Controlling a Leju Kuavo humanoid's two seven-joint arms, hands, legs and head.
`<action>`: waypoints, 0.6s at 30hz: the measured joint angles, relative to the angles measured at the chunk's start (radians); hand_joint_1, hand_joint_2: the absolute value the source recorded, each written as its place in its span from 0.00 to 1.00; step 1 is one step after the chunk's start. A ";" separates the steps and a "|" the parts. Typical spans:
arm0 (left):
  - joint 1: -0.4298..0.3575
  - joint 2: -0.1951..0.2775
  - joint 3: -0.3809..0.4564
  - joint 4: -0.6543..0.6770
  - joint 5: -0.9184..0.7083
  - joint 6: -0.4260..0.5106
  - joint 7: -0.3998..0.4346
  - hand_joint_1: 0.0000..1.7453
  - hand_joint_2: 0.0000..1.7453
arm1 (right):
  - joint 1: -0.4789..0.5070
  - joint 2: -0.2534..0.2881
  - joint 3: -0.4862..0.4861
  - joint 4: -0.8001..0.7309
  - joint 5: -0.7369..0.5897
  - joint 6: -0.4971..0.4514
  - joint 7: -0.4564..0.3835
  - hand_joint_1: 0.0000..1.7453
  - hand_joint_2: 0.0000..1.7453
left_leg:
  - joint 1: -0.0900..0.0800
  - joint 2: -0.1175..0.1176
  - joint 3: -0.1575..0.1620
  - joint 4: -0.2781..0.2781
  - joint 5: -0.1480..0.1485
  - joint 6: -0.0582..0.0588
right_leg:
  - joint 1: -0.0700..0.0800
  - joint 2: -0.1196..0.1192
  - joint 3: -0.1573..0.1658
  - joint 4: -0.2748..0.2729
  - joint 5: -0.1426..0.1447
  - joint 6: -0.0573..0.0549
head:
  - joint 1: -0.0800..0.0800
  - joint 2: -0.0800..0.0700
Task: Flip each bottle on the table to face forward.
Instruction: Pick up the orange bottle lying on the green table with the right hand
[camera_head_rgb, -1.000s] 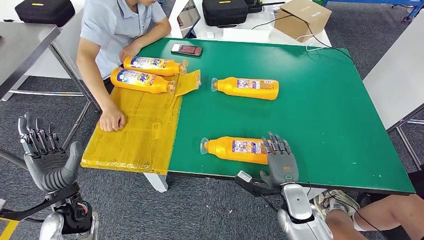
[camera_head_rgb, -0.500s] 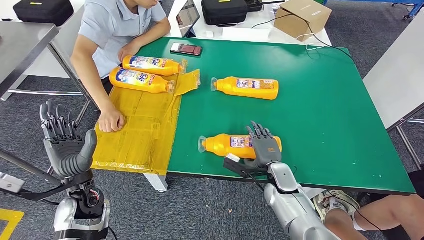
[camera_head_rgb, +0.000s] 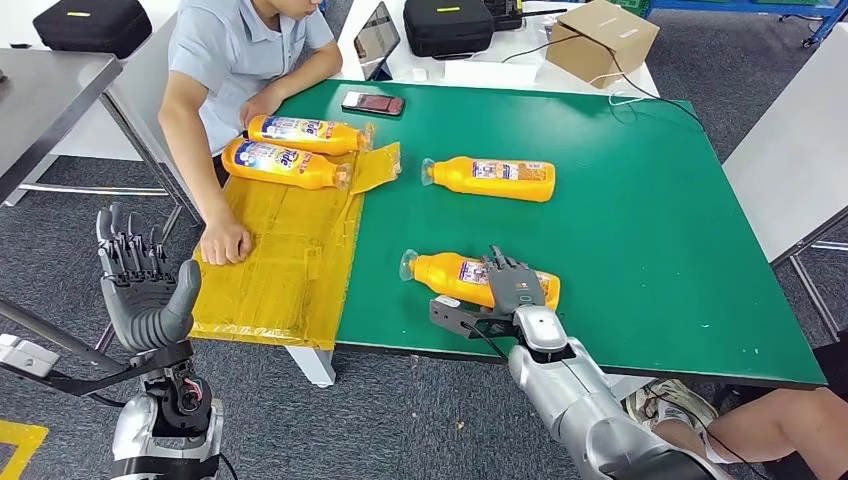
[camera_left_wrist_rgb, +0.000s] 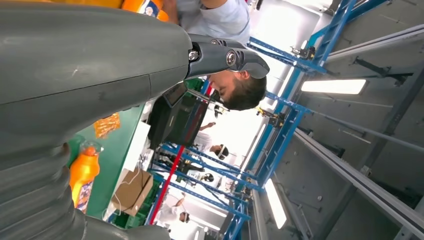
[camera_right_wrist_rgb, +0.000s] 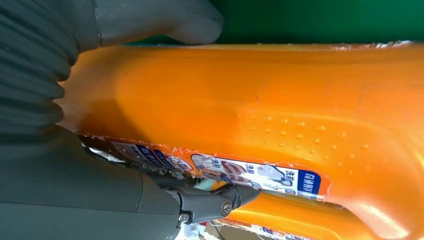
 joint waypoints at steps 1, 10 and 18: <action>0.002 0.000 0.001 0.000 0.002 -0.003 0.003 0.00 1.00 | -0.005 0.000 0.006 0.004 0.006 0.006 0.008 1.00 1.00 | 0.000 0.000 0.000 0.000 0.000 0.000 | 0.000 0.000 0.001 0.000 0.000 0.000 | 0.000 0.000; 0.023 -0.002 0.029 0.000 0.020 -0.031 0.022 0.00 1.00 | -0.017 -0.015 0.074 -0.012 0.065 0.015 0.019 1.00 1.00 | 0.000 -0.001 0.001 0.000 0.000 0.000 | -0.001 0.000 0.004 0.000 0.000 0.001 | 0.000 0.000; 0.041 -0.005 0.057 0.000 0.022 -0.039 0.023 0.00 1.00 | 0.008 -0.043 0.112 -0.073 0.066 0.008 0.005 1.00 1.00 | 0.000 -0.001 -0.001 0.000 0.000 0.000 | 0.000 0.000 0.002 0.000 0.000 0.001 | 0.000 0.000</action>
